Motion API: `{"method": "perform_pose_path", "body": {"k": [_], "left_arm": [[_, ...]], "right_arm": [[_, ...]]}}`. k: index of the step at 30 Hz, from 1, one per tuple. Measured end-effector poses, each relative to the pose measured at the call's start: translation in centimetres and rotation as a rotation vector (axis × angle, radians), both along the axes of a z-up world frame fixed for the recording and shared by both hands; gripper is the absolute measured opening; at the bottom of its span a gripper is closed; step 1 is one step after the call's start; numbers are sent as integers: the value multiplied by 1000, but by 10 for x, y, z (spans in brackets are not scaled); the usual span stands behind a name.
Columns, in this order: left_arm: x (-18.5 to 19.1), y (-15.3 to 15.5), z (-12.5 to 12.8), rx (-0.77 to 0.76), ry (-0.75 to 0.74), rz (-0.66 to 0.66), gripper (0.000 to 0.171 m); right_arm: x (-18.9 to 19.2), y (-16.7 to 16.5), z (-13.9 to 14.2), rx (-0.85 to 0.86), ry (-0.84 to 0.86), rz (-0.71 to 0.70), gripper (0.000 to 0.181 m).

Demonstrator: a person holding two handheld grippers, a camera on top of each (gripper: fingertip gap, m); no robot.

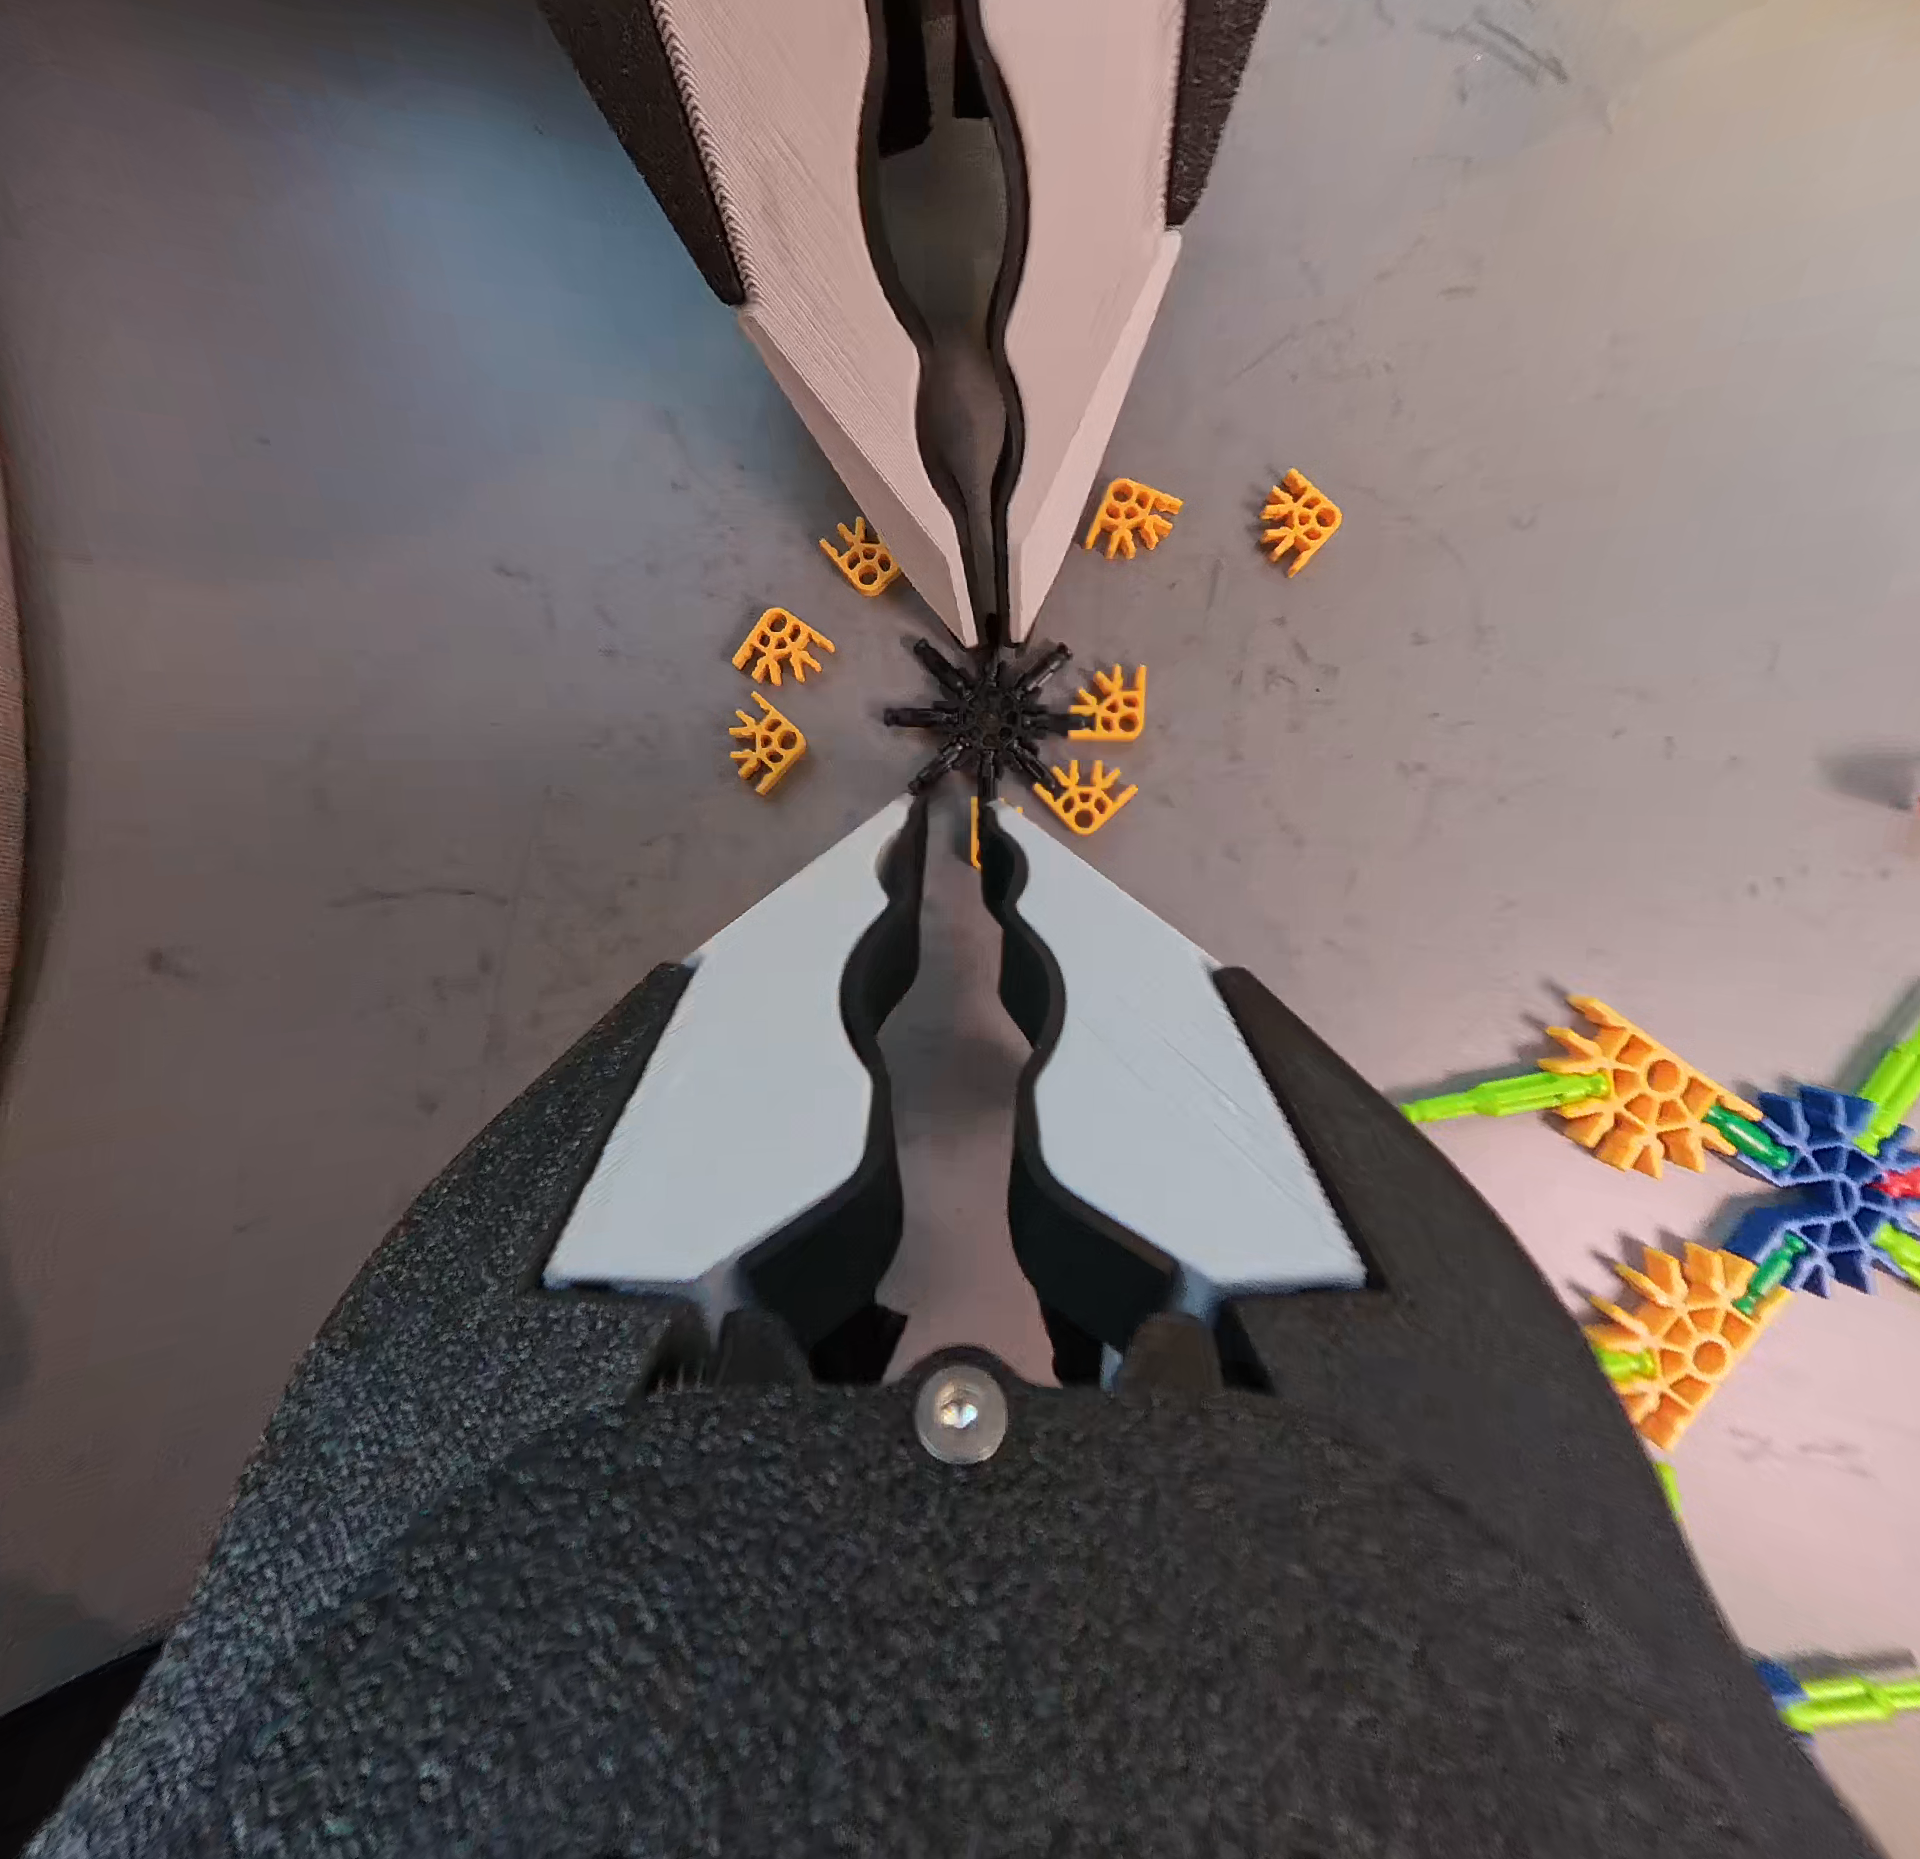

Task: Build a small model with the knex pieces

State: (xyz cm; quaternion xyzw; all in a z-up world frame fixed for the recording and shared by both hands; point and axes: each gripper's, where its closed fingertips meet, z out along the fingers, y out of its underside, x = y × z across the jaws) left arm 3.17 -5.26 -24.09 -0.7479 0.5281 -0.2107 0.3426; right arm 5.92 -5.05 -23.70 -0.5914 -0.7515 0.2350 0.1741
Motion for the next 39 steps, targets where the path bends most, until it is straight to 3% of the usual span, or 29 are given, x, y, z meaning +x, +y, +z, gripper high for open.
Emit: {"method": "perform_pose_path", "body": {"k": [2,5,16,22,32,35,39], "left_arm": [[0,0,0,-2,-1,-2,2],[0,0,0,-4,-3,-6,3],[0,0,0,1,1,-2,3],[0,0,0,-12,-15,1,3],[-4,-2,0,-28,-16,13,3],[-7,-2,-1,-31,-13,20,3],[-8,-2,-1,-33,-11,24,4]], "right_arm": [[0,11,13,8,59,-34,12],[-1,21,30,-12,135,-80,3],[-5,7,2,105,25,25,0],[-4,7,-3,279,-102,58,0],[-9,7,8,99,61,-23,6],[-8,-12,16,64,73,58,12],[-1,-38,2,58,34,207,21]]}}
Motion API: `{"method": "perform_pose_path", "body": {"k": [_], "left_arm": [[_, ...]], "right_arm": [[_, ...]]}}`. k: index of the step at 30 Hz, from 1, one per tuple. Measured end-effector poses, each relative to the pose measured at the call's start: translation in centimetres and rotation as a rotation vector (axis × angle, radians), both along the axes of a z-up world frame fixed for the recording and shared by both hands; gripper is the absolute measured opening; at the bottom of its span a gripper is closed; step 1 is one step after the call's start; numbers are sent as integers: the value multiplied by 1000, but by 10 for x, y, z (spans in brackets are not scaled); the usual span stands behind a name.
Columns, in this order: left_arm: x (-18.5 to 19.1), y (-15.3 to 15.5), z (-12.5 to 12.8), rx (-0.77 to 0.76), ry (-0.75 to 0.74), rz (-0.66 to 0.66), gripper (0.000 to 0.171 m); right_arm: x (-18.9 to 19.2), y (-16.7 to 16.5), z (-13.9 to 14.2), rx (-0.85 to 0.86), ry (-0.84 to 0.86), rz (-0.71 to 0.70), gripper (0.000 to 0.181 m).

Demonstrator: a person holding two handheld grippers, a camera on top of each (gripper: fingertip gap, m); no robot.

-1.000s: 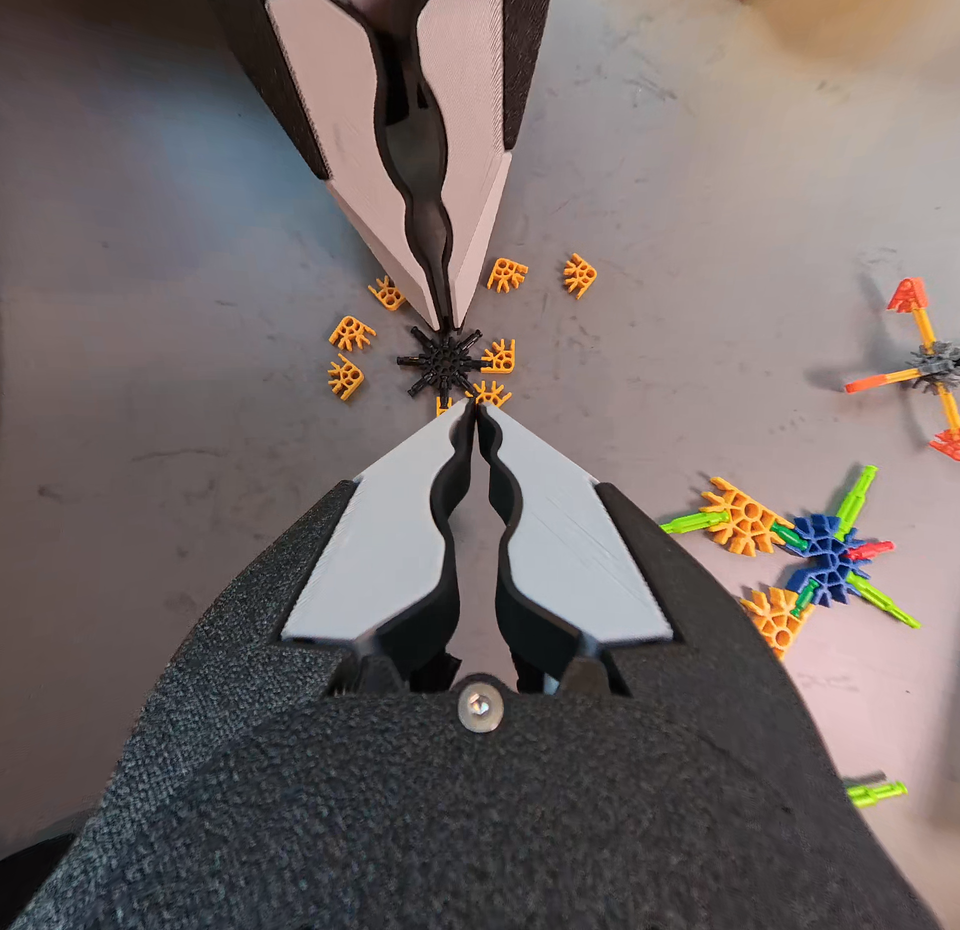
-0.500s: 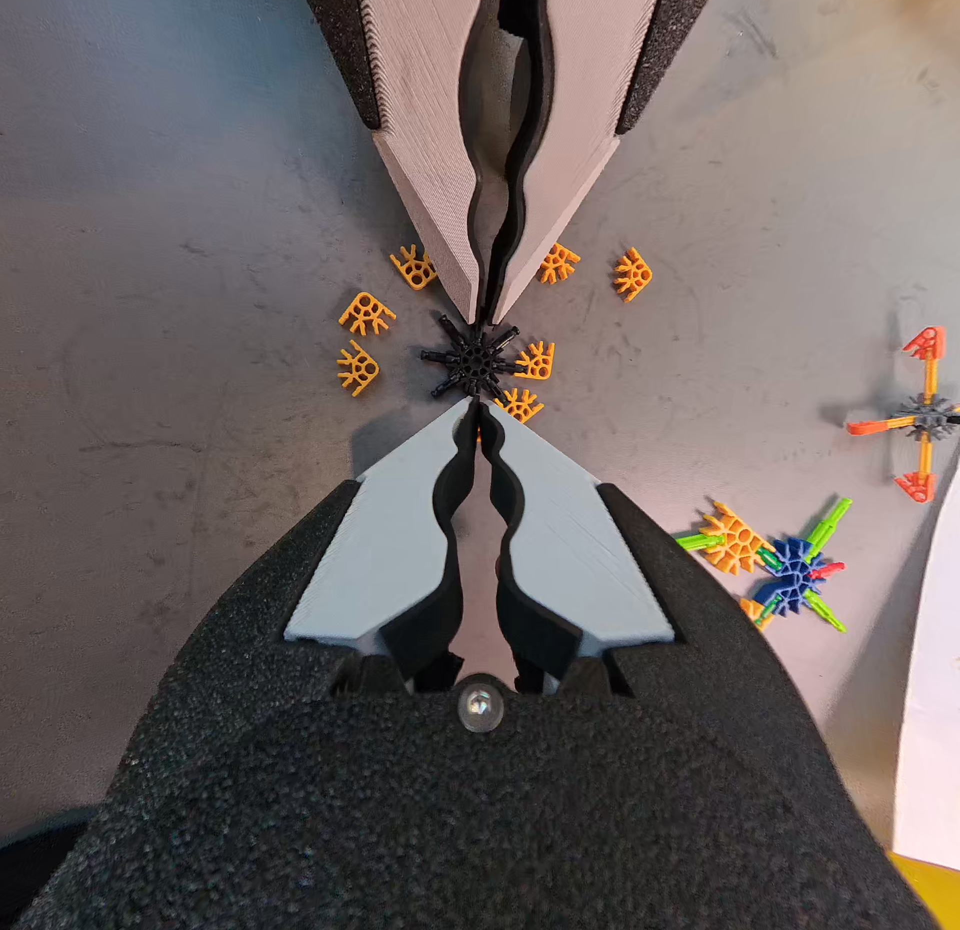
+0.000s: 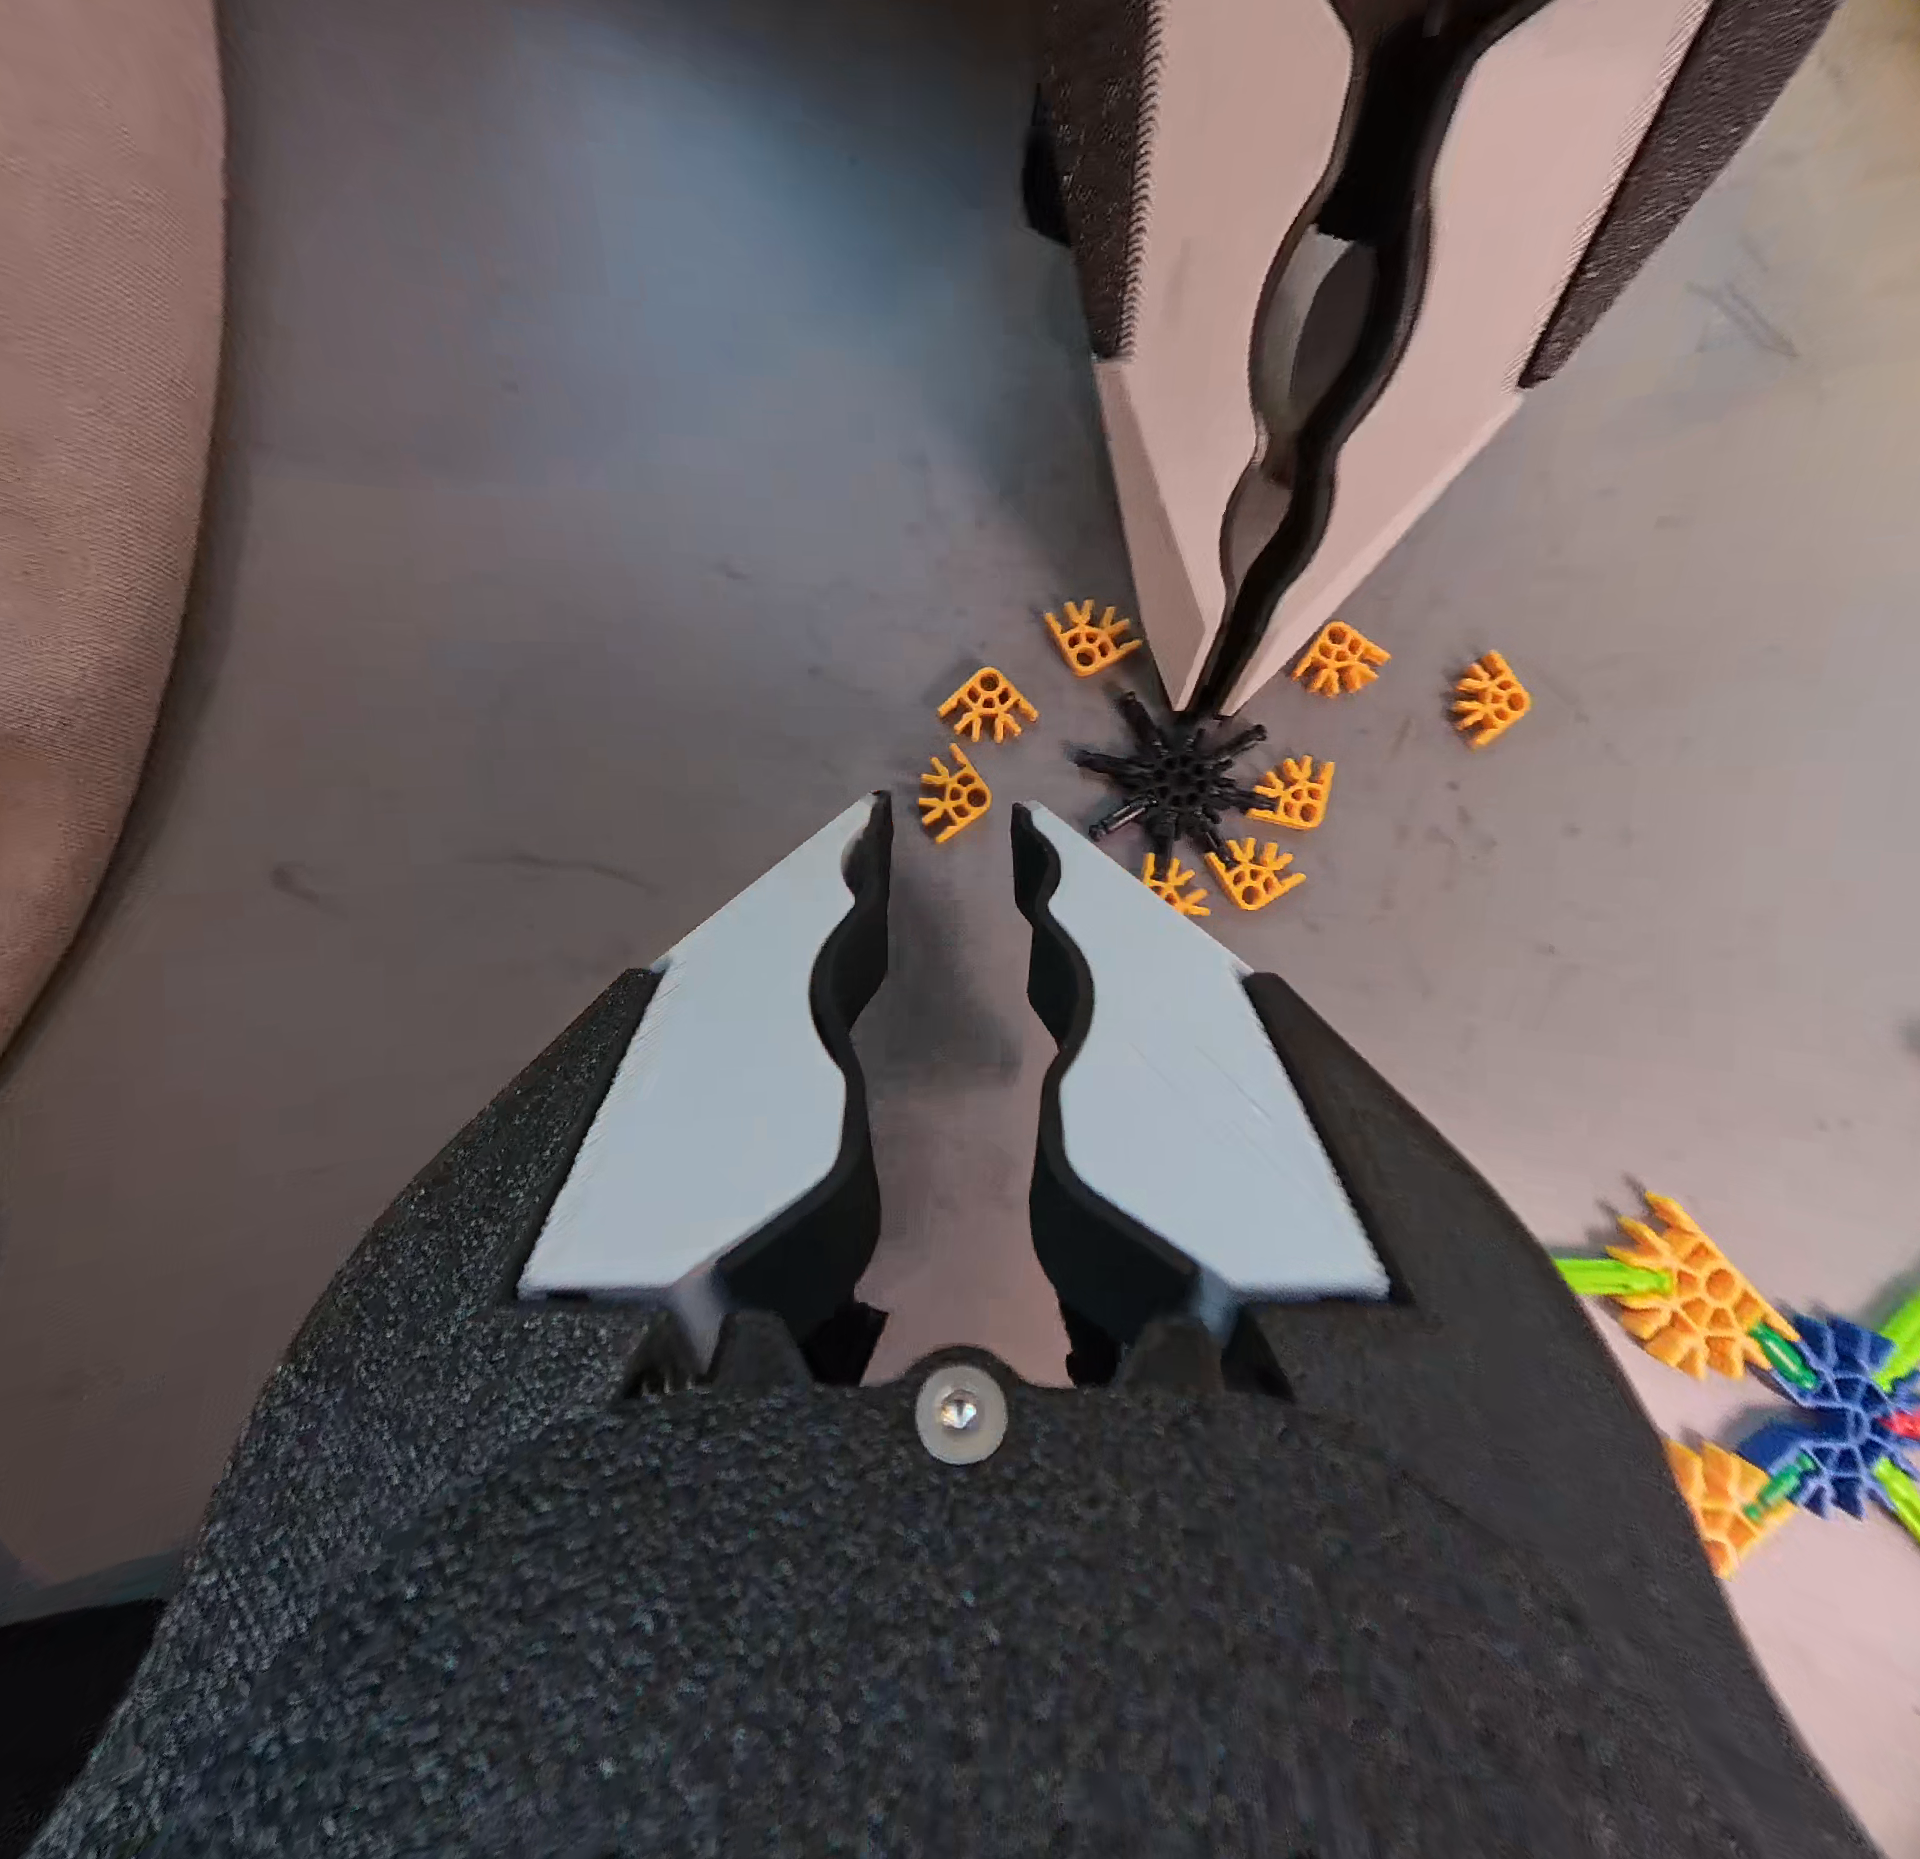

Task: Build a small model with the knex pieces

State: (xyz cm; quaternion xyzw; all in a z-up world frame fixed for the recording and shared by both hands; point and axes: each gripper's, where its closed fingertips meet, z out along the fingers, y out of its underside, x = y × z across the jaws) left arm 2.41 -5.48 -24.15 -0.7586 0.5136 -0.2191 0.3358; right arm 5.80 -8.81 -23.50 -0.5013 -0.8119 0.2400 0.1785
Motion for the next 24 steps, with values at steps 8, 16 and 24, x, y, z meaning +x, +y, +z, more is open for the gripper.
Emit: {"method": "perform_pose_path", "body": {"k": [8,16,24], "left_arm": [[3,-16,1,-84,-18,-43,10],[13,-31,20,-174,-160,-111,13],[-5,-4,13,-92,-106,10,13]], "right_arm": [[5,-7,-7,-33,-43,31,19],[7,-10,2,-54,-1,59,16],[0,-8,-7,-21,-5,53,15]]}}
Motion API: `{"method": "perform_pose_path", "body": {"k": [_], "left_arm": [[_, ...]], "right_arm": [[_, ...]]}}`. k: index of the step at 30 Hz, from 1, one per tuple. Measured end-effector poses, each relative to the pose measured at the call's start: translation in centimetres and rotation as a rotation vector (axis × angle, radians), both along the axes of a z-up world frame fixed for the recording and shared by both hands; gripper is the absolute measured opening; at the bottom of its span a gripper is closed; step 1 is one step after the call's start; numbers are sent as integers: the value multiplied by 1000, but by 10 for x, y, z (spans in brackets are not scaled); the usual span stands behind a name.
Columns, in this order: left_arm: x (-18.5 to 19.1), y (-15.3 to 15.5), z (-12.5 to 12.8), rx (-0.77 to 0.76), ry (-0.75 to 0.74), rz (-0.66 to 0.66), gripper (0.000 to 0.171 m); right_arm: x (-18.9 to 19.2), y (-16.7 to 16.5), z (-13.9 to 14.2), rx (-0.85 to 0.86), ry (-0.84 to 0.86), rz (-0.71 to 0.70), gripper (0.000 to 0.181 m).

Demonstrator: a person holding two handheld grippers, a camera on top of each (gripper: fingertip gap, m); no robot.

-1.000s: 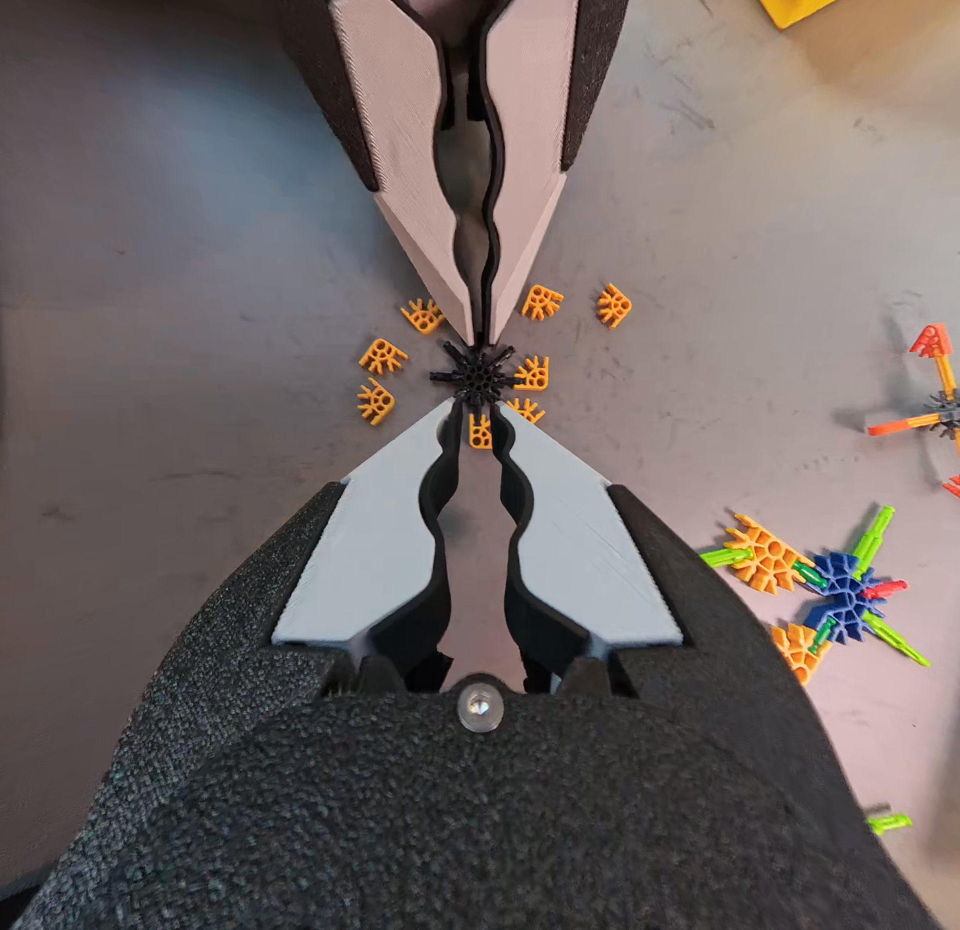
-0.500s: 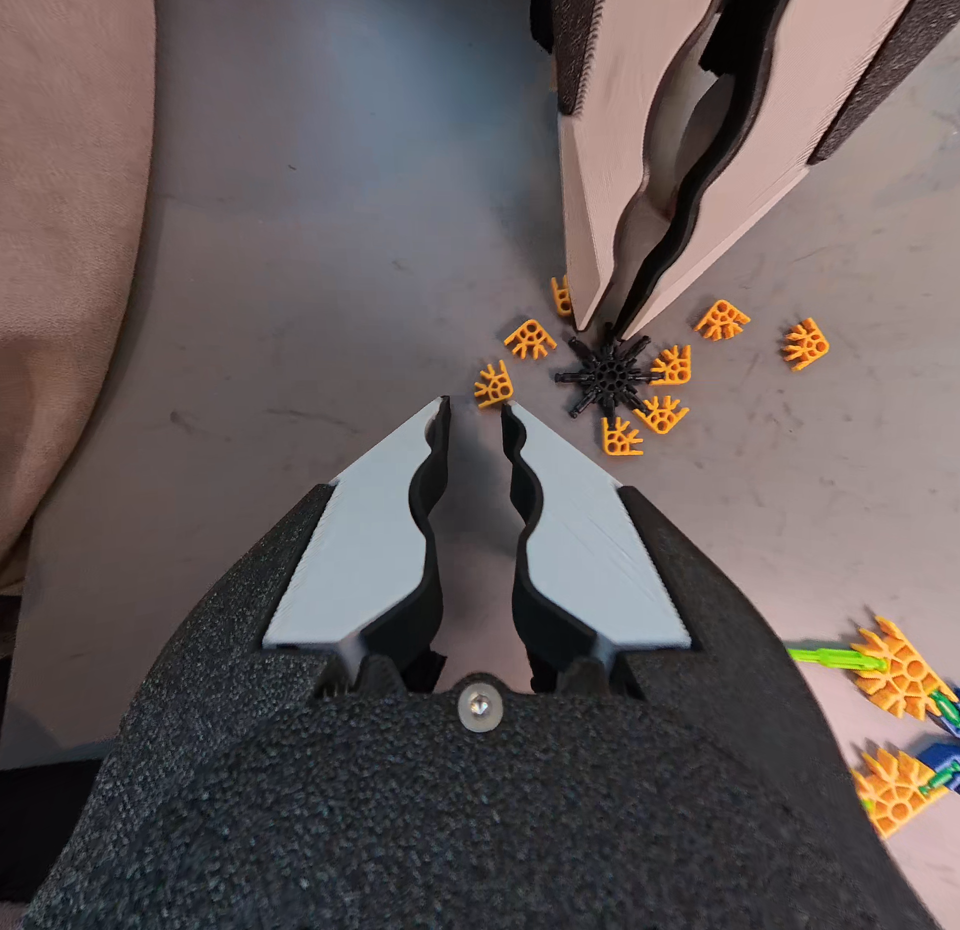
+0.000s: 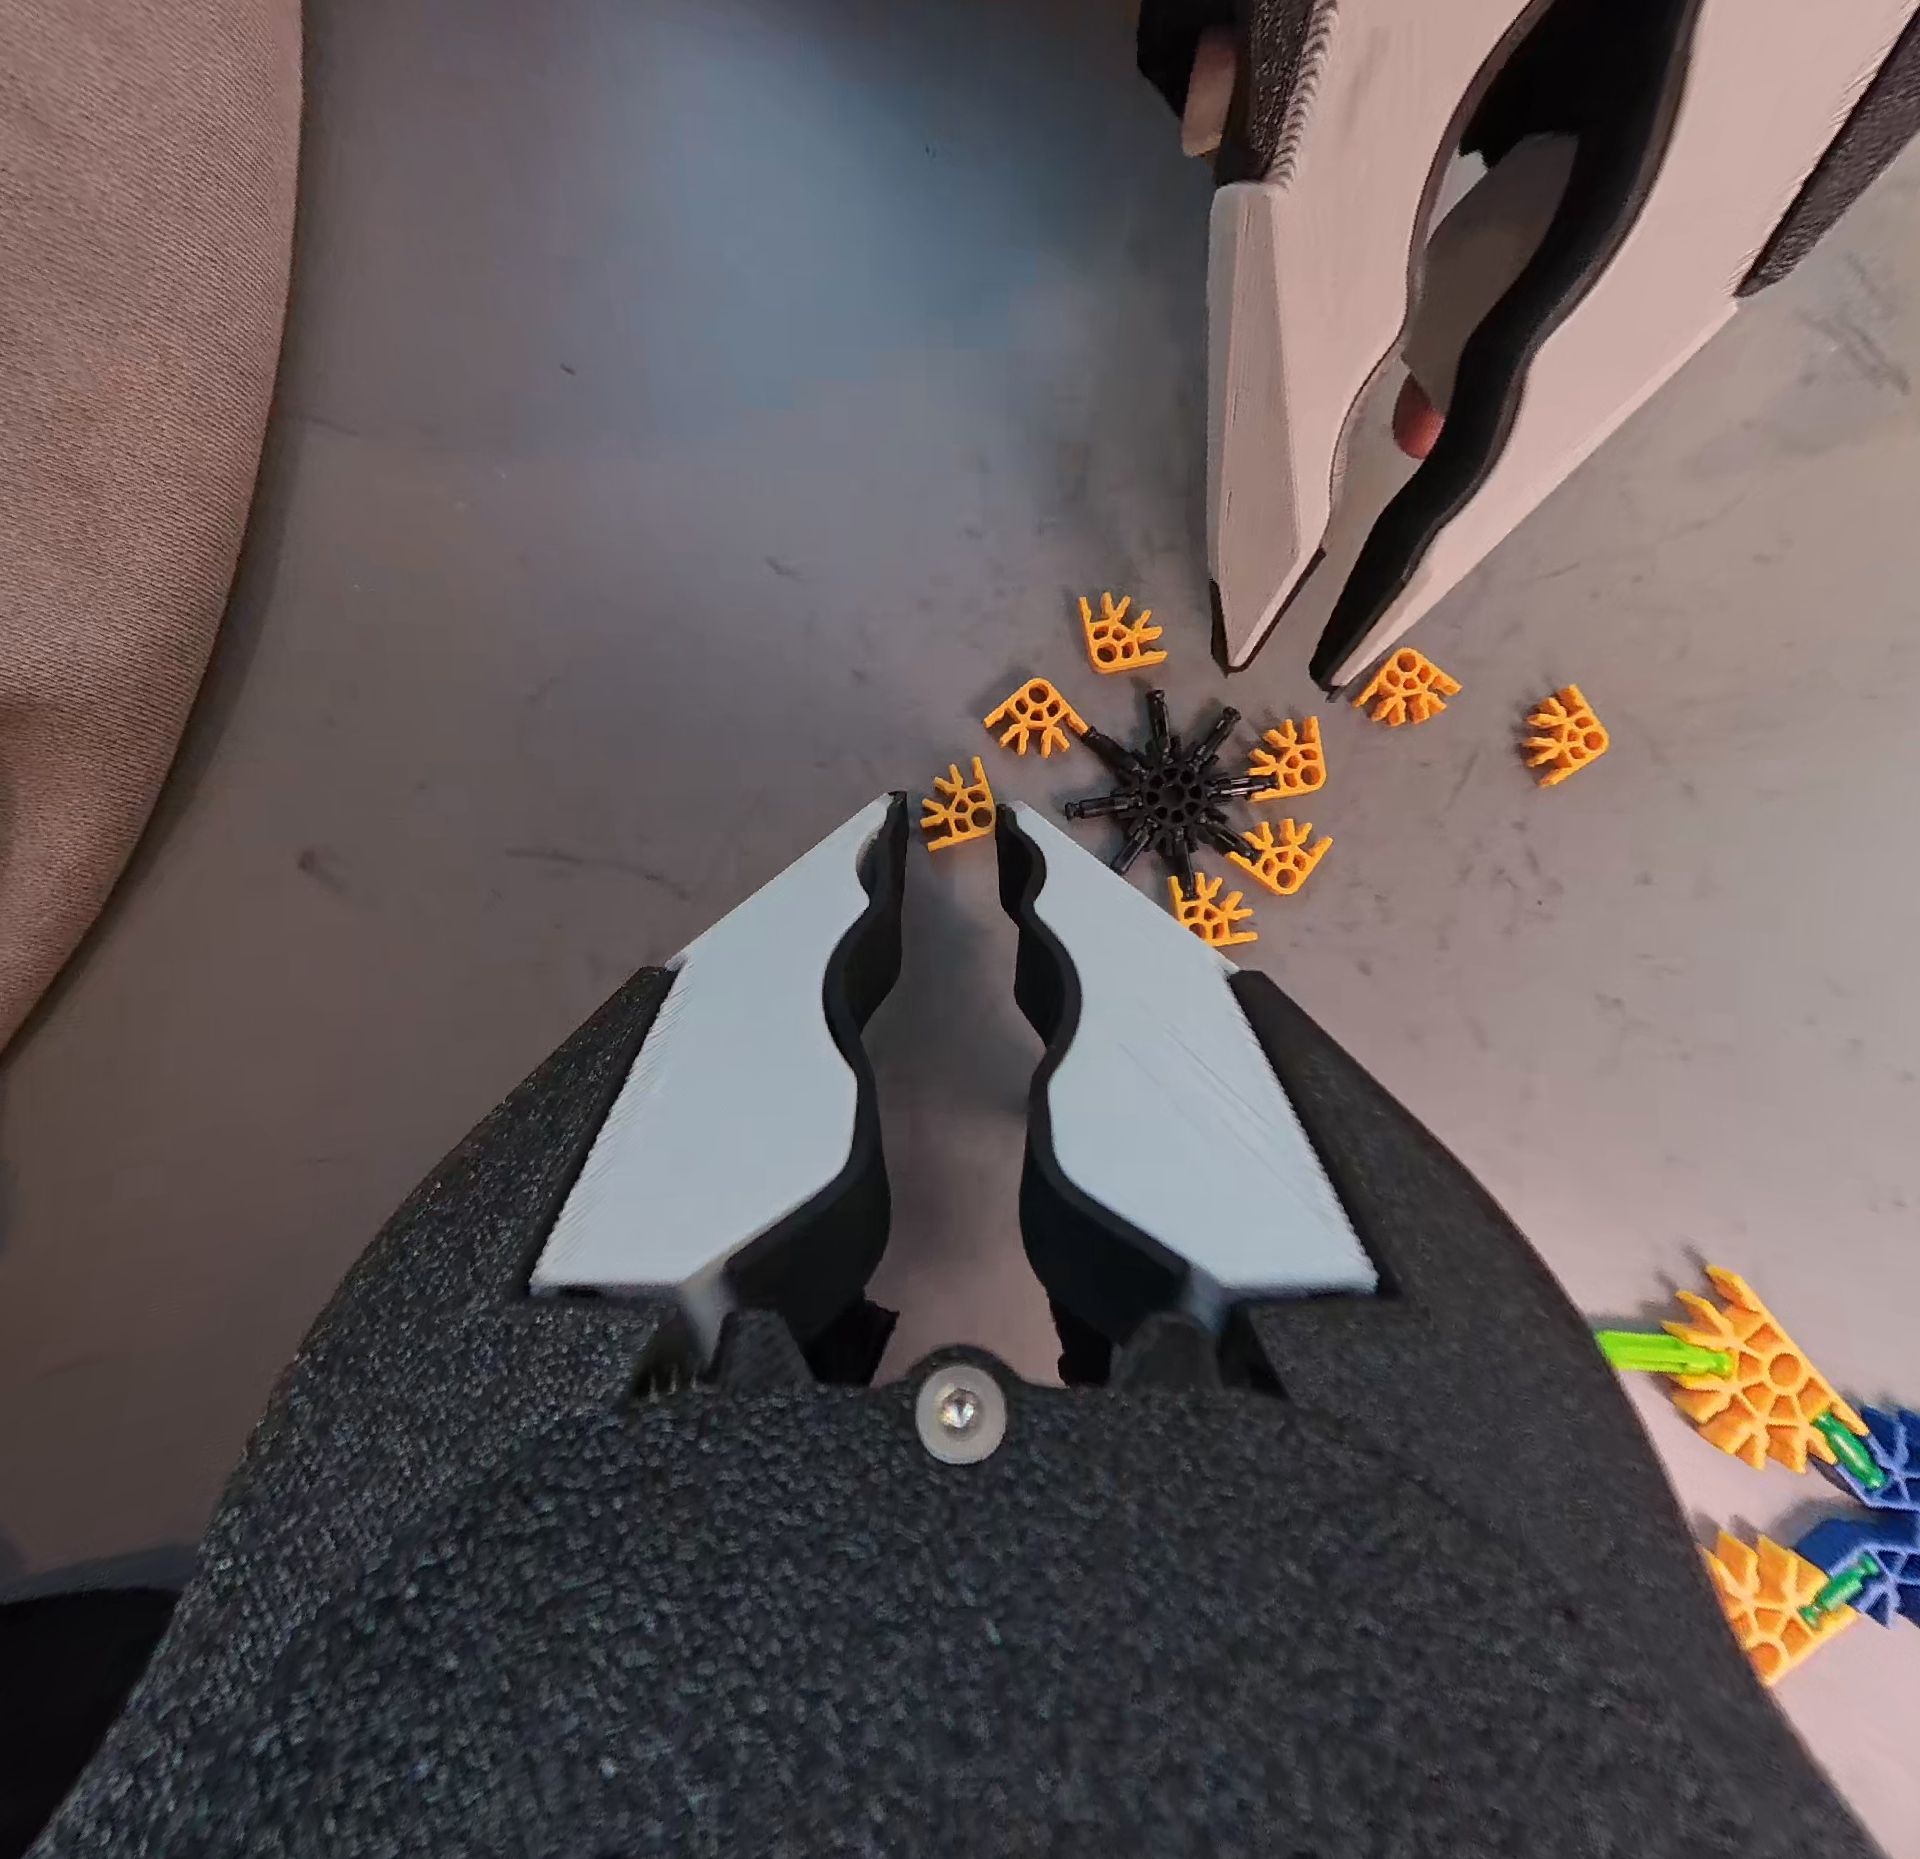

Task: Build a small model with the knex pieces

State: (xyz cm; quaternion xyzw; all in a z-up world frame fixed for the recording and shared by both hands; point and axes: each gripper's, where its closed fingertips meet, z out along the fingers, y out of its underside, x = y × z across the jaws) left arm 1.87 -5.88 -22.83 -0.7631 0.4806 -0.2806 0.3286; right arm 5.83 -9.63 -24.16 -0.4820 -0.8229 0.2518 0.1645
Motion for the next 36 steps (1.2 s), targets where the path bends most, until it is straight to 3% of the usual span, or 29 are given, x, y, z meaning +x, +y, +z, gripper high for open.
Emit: {"method": "perform_pose_path", "body": {"k": [6,13,18,27,36], "left_arm": [[2,5,-4,33,24,20,22],[5,0,-11,17,48,-4,22],[7,-6,-11,7,52,-32,21],[8,-14,-6,-21,29,-67,19],[8,-12,-6,-10,34,-57,16]], "right_arm": [[17,5,0,7,-69,-17,13],[1,1,3,-32,4,-10,20],[1,4,-1,-25,-23,-32,12],[13,54,17,-15,11,-266,12],[16,52,0,-22,-78,-312,18]]}}
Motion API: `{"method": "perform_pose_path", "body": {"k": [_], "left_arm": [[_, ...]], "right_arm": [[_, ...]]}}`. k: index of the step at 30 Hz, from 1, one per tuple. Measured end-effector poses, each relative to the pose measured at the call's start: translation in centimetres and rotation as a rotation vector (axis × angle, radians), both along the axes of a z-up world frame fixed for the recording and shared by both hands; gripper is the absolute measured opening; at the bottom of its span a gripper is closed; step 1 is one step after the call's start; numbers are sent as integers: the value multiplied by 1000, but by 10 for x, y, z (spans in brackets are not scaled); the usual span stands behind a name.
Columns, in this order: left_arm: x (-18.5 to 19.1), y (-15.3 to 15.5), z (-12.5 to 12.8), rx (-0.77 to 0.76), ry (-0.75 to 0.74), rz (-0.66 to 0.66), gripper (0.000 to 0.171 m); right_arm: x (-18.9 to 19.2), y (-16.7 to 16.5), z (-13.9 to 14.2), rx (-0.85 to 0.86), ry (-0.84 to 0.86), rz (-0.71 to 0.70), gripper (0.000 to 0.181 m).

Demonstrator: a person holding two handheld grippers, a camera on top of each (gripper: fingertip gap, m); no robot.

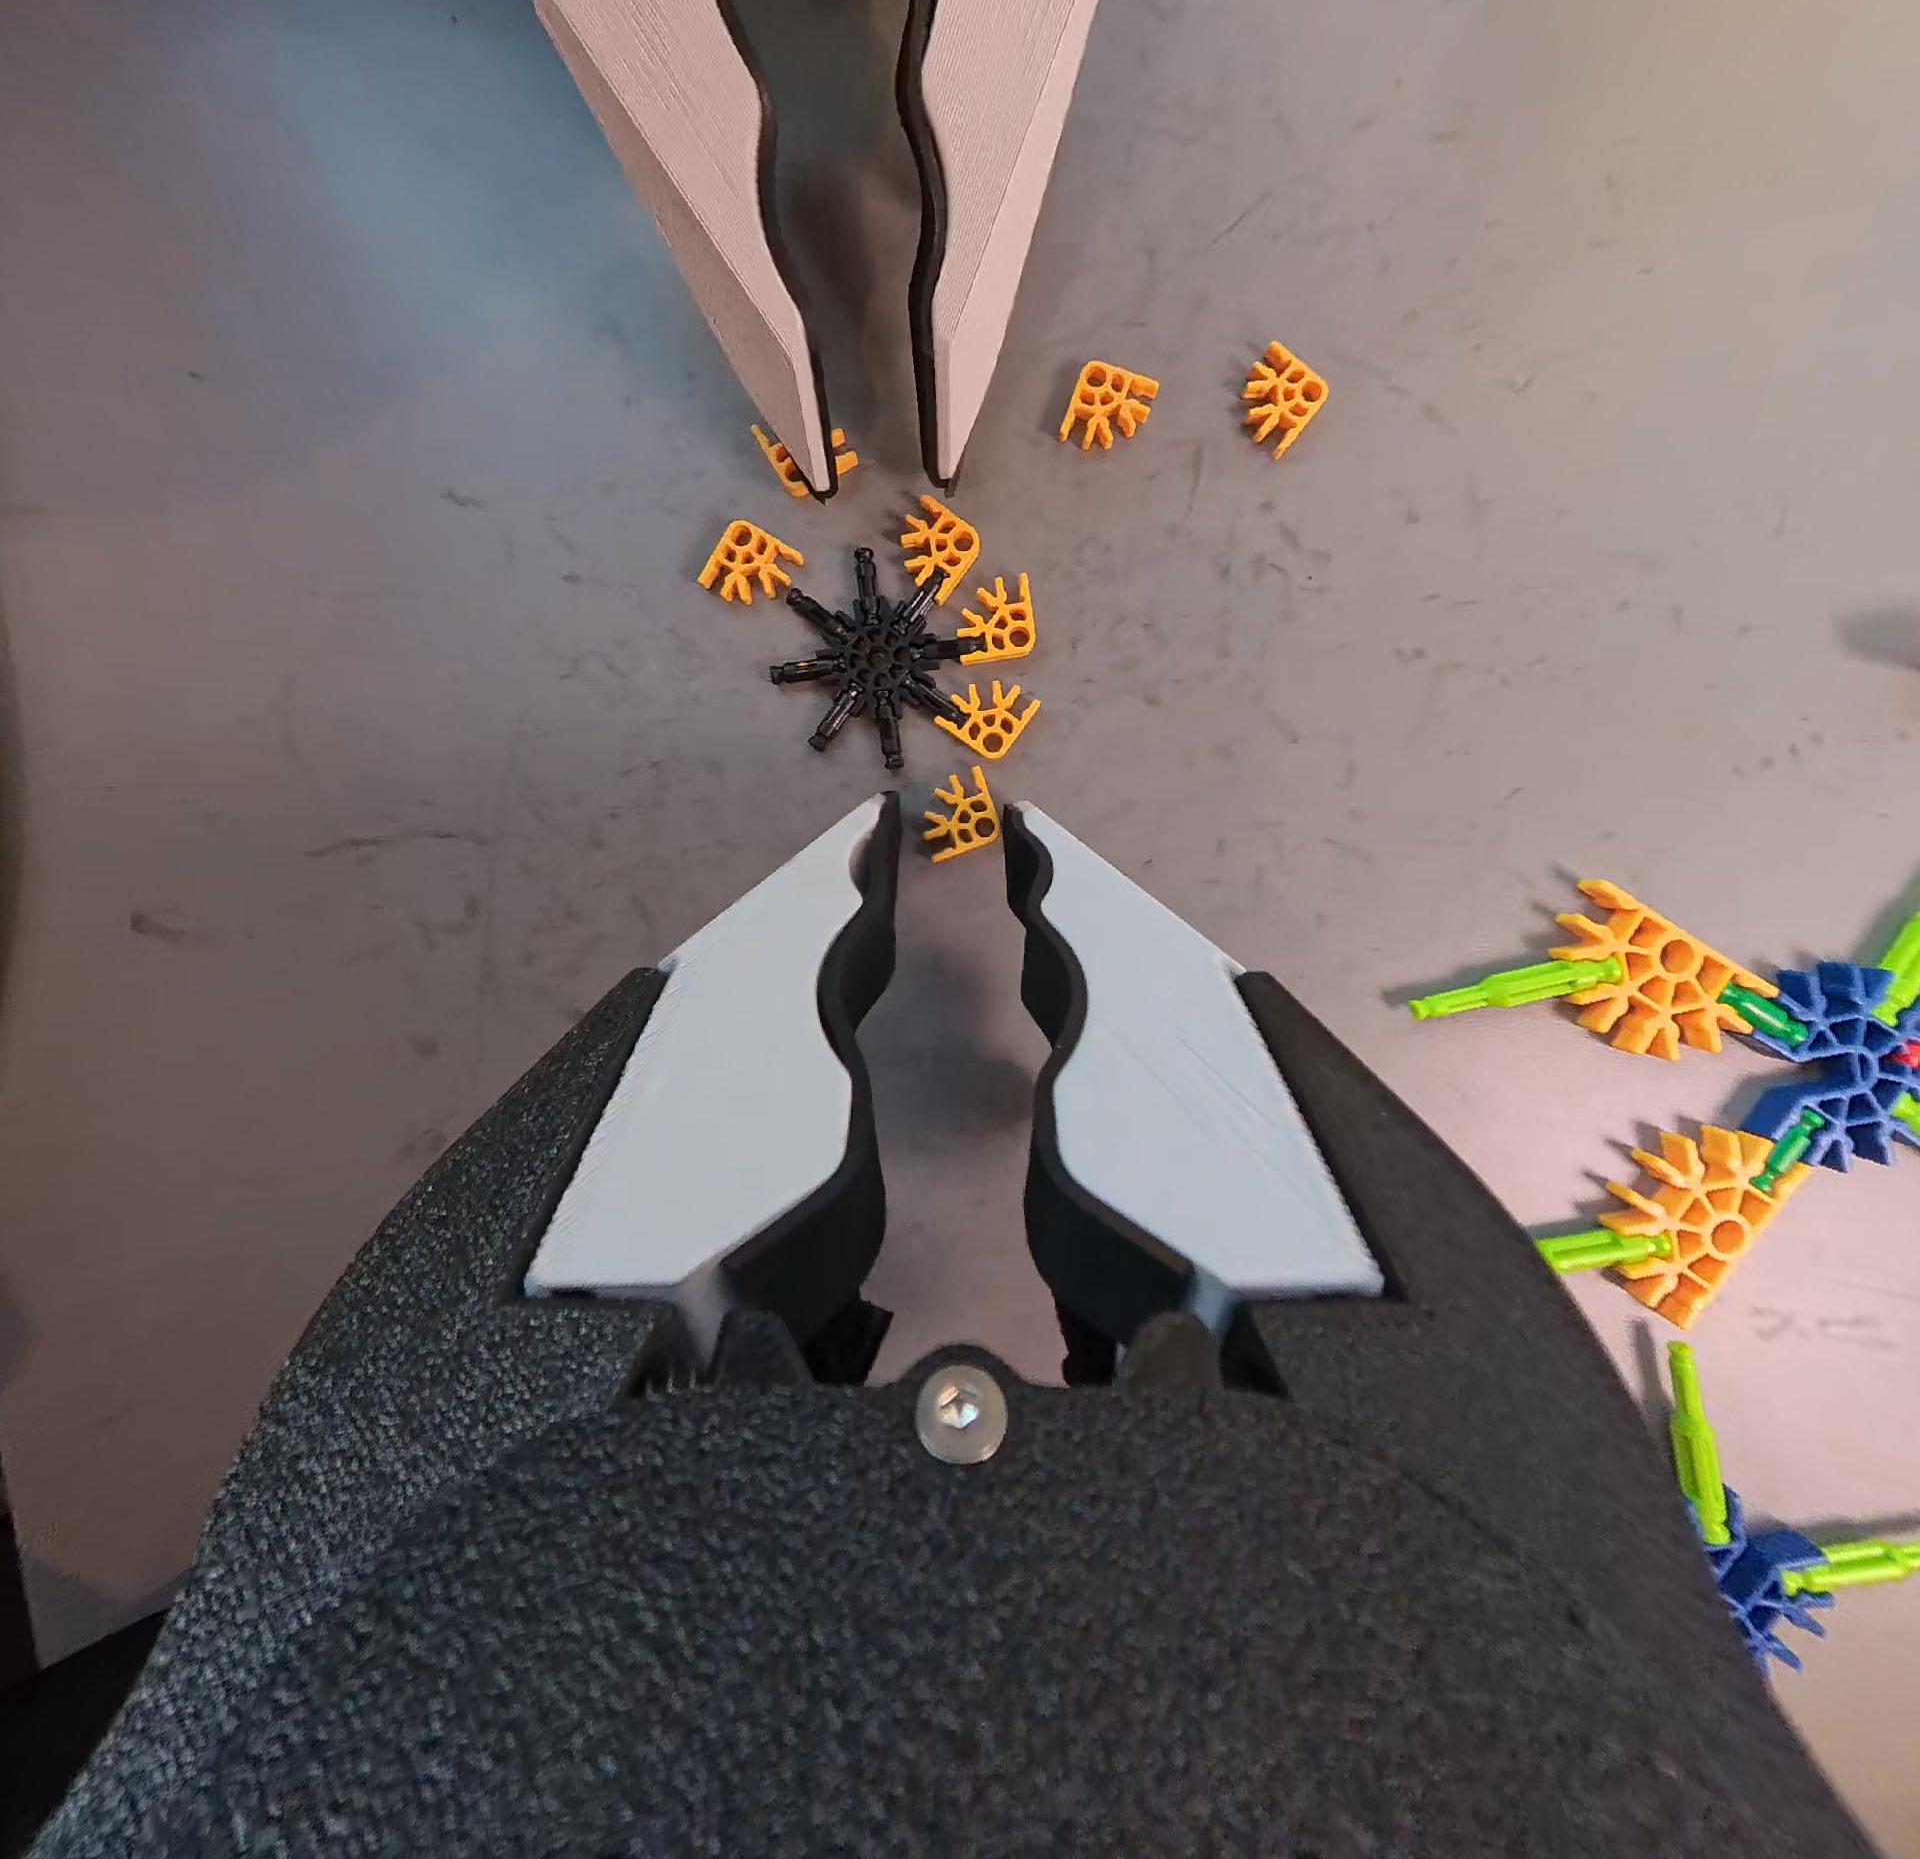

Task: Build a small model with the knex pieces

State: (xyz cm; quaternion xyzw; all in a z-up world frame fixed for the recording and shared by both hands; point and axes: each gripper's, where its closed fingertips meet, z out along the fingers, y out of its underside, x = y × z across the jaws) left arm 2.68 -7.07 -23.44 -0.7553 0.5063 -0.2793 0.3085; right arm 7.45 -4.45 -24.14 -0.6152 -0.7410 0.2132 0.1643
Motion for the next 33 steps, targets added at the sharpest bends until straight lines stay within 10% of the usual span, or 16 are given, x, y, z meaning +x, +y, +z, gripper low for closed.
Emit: {"method": "perform_pose_path", "body": {"k": [33], "left_arm": [[9,-4,-4,28,31,-22,9]], "right_arm": [[4,-13,0,9,30,147,15]]}}
